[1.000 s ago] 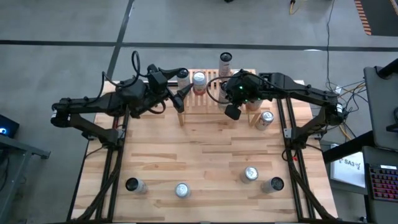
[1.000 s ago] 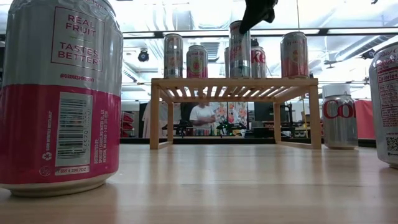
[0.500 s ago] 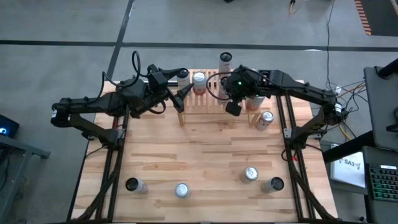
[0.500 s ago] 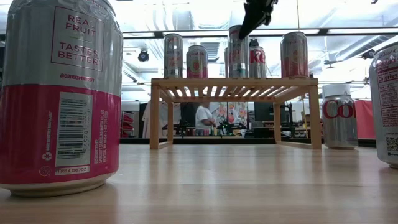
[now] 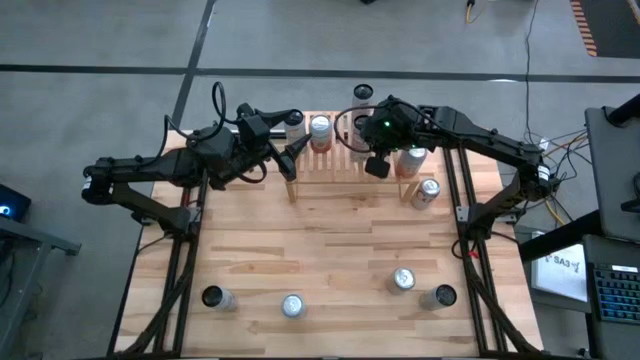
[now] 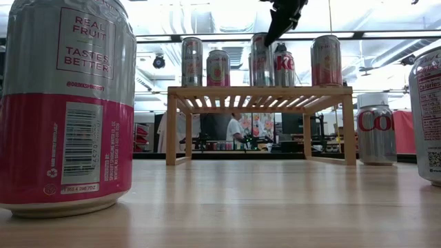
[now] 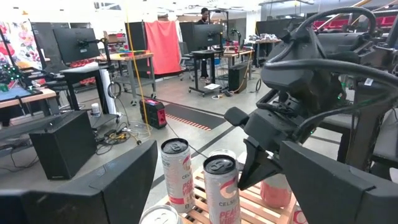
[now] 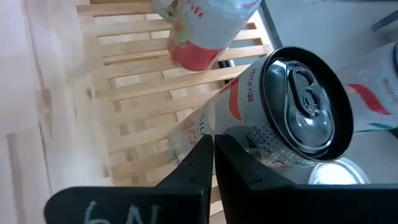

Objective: Place canned beverage on shelf
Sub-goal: Put the left white soda can on the shelf aligned with the other white soda can

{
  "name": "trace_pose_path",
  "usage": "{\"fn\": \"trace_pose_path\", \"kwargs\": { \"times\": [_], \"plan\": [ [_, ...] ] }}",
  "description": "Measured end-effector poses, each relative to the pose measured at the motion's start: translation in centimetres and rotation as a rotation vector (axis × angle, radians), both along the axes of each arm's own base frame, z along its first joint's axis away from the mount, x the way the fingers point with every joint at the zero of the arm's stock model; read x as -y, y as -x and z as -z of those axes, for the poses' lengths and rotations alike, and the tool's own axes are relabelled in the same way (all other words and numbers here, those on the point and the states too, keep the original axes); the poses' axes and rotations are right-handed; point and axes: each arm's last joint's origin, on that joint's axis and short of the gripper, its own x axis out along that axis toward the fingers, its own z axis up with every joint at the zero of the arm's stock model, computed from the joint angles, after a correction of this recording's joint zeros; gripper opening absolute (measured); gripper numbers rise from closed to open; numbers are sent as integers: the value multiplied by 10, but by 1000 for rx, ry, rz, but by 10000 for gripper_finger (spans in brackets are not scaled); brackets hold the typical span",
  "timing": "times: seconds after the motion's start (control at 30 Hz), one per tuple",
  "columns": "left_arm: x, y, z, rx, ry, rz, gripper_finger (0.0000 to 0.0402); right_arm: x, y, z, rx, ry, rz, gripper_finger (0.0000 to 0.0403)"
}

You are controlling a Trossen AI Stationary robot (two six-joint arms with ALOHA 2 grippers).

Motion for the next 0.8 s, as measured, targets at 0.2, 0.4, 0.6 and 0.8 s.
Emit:
{"fn": "trace_pose_path", "kwargs": {
  "times": [0.2, 0.4, 0.6, 0.8],
  "plan": [
    [0, 0, 0, 0, 0, 0, 323, 7, 0, -2, 14, 30, -3, 9],
    [0, 0, 0, 2, 0, 0, 323, 10, 1, 0, 1, 32, -3, 9],
    [0, 0, 0, 2, 0, 0, 323, 9, 2, 2, -10, 28, -8, 9],
    [0, 0, 0, 1, 0, 0, 323, 9, 3, 3, -27, 15, -5, 9]
  ]
}}
